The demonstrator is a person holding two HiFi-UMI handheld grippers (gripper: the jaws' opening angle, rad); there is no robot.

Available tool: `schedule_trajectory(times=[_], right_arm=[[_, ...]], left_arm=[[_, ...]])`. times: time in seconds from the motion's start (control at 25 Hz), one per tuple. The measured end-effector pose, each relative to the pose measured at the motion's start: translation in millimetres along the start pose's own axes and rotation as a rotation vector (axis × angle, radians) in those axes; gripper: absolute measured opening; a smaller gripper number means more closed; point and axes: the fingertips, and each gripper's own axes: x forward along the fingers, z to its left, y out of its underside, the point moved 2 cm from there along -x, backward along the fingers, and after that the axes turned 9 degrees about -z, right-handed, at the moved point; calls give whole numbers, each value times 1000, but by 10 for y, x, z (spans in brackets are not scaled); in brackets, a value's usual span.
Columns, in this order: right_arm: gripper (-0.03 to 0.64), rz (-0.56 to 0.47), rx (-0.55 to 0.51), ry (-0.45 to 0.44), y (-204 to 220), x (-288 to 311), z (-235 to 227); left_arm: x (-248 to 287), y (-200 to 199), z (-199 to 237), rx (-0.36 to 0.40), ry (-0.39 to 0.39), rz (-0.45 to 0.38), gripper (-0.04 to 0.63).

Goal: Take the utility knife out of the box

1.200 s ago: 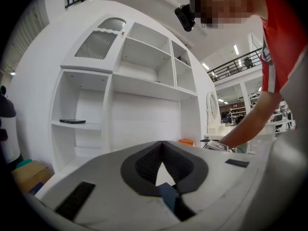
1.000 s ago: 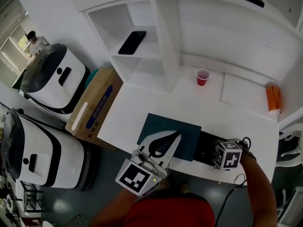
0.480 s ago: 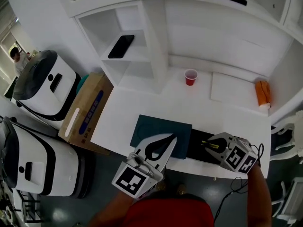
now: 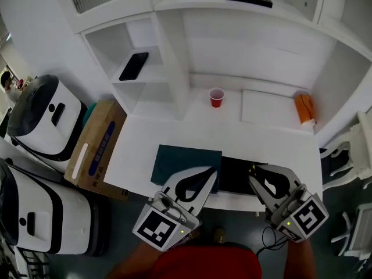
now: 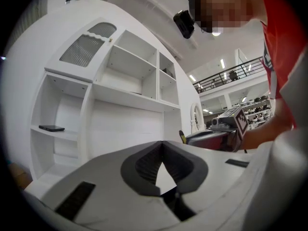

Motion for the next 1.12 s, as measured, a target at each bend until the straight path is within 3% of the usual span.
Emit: schedule_trajectory(times=[0.16, 0.32, 0.64, 1.12], right_arm=[[83, -127, 54, 95, -237, -132, 103], [83, -181, 63, 146, -341, -224, 181], [83, -202, 32, 205, -402, -307, 225], [80, -221, 33, 205, -411, -297, 230]], left_arm=[[22, -128, -123, 7, 35, -20, 9], [36, -203, -225, 9, 64, -30, 9], [45, -231, -359, 14, 101, -29, 9], [17, -196, -383, 4, 89, -25, 9]])
